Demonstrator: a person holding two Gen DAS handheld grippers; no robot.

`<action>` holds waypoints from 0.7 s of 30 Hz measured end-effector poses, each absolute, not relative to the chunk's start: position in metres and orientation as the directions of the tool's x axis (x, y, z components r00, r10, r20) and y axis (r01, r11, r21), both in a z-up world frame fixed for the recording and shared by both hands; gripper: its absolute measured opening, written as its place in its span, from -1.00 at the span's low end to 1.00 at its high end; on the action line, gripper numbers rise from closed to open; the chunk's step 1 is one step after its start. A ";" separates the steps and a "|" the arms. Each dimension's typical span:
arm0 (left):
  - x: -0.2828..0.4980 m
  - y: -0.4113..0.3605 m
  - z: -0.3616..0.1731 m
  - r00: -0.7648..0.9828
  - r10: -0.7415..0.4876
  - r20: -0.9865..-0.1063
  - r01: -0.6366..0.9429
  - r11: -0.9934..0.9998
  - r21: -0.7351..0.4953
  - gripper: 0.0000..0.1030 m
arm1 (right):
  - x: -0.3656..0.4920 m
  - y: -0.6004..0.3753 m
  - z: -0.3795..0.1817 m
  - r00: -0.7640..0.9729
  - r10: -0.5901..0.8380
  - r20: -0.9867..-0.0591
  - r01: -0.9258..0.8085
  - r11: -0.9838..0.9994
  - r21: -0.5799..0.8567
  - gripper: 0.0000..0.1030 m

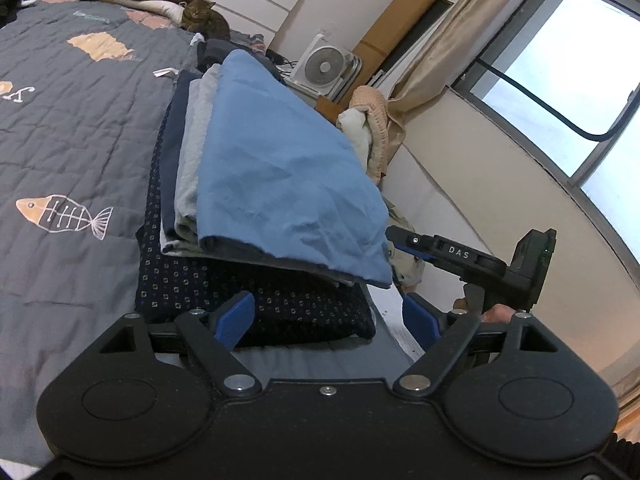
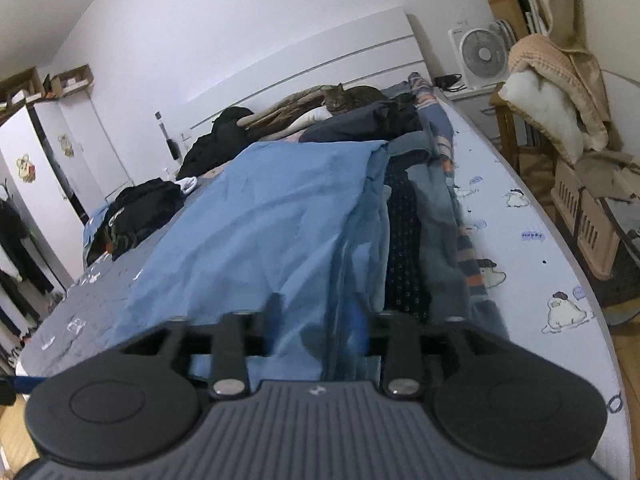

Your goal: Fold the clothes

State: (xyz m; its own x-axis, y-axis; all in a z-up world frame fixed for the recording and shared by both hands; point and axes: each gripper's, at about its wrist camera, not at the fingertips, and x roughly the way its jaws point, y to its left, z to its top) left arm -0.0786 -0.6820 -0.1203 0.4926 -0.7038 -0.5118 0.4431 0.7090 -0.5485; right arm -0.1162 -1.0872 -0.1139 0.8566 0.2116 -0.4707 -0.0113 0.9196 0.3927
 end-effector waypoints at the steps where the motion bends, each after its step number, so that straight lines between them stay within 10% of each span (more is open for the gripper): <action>1: -0.078 -0.682 -0.120 0.494 -0.703 -0.513 0.442 0.710 -0.548 0.56 | -0.114 -1.087 -0.116 0.849 0.215 -0.483 -0.013 0.921 0.388 -0.11; 14: -0.081 -0.685 -0.126 0.490 -0.696 -0.525 0.428 0.716 -0.551 0.57 | -0.105 -1.081 -0.120 0.814 0.286 -0.505 -0.090 0.922 0.376 -0.22; 21: -0.085 -0.686 -0.128 0.484 -0.696 -0.531 0.425 0.717 -0.552 0.57 | -0.106 -1.093 -0.124 0.806 0.350 -0.478 -0.086 0.867 0.491 -0.84</action>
State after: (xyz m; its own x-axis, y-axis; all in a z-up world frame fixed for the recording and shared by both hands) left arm -0.0849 -0.6857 -0.1279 0.4839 -0.6958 -0.5308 0.4255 0.7170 -0.5521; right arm -0.1058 -1.0925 -0.1239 0.8057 0.3504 -0.4775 -0.0860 0.8669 0.4910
